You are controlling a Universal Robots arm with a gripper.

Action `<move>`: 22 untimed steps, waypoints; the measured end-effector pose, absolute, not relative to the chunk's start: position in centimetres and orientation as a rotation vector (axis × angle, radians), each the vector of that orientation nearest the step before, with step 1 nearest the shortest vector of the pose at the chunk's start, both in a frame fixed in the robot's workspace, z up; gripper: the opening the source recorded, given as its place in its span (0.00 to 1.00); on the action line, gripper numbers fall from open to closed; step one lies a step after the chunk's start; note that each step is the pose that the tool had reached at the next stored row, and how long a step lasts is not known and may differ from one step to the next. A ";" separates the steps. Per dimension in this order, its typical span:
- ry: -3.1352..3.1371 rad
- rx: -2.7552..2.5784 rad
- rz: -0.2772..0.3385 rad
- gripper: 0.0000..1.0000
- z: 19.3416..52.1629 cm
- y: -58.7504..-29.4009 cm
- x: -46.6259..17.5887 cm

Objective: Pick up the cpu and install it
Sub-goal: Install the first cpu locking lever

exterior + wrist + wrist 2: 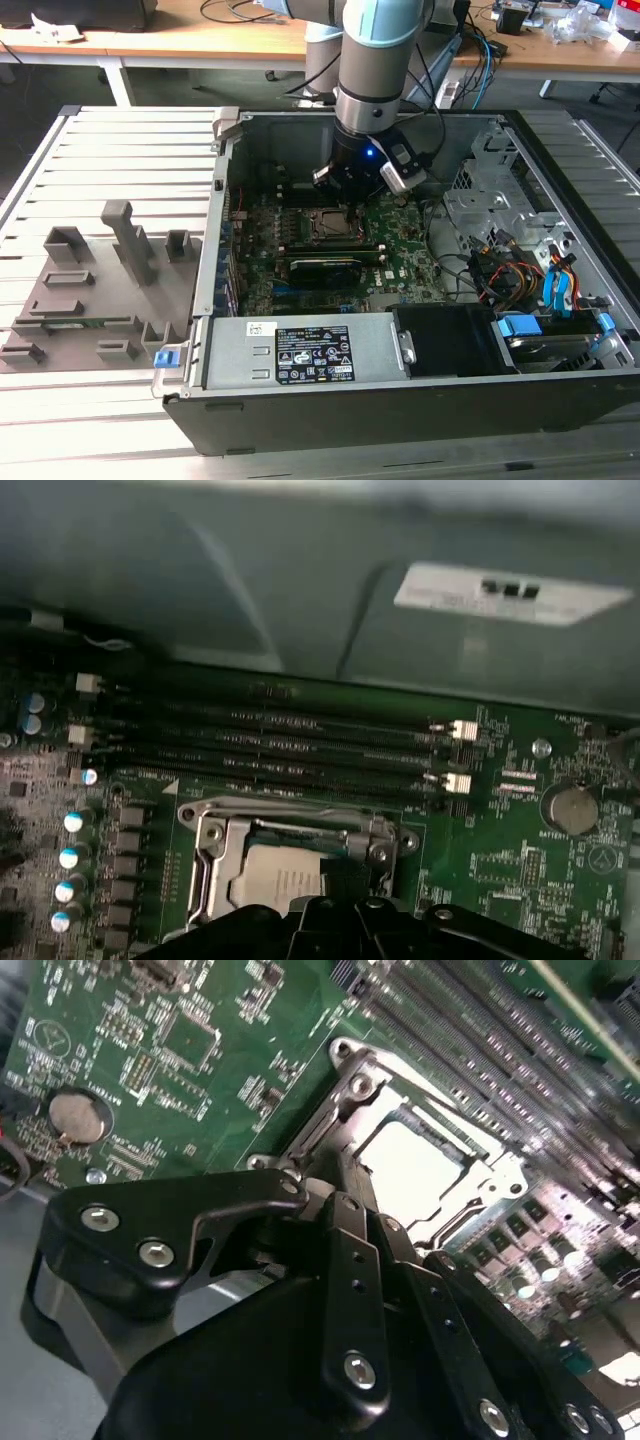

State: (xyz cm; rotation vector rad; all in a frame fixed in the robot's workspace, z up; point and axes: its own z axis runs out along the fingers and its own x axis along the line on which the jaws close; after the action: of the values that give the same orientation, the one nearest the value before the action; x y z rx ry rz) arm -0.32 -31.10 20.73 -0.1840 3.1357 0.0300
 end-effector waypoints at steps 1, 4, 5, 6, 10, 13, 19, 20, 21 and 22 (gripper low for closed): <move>3.136 -0.184 0.030 0.11 20.7 -31.4 -0.3; 3.136 -0.184 0.028 0.11 20.7 -32.0 -0.3; 3.136 -0.184 0.028 0.11 20.7 -32.0 -0.3; 3.136 -0.184 0.028 0.11 20.9 -32.0 -0.3; 3.136 -0.184 0.028 0.11 22.0 -32.0 -0.3; 3.136 -0.184 0.028 0.11 22.5 -32.0 -0.3; 3.136 -0.184 0.028 0.11 23.3 -32.0 -0.3; 3.136 -0.184 0.028 0.11 23.4 -32.0 -0.3; 3.136 -0.184 0.028 0.11 23.6 -32.0 -0.3; 3.136 -0.184 0.028 0.11 23.9 -32.0 -0.3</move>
State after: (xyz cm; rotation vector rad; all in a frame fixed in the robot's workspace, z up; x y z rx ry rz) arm -0.32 -32.04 23.95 -0.1840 3.1358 0.0278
